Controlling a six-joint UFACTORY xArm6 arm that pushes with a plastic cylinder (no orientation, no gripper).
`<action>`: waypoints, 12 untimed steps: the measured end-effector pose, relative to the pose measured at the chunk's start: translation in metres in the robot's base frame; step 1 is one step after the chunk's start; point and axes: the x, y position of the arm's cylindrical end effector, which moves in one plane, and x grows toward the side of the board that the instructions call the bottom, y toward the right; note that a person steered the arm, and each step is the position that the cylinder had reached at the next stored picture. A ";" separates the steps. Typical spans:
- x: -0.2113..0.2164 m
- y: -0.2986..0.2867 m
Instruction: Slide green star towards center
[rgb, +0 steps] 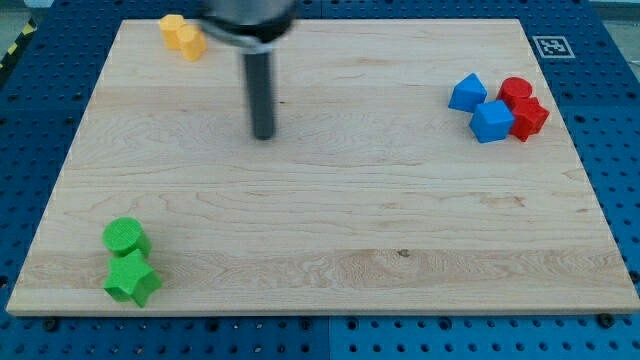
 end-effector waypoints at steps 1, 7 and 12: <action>0.015 -0.103; 0.204 -0.169; 0.203 -0.045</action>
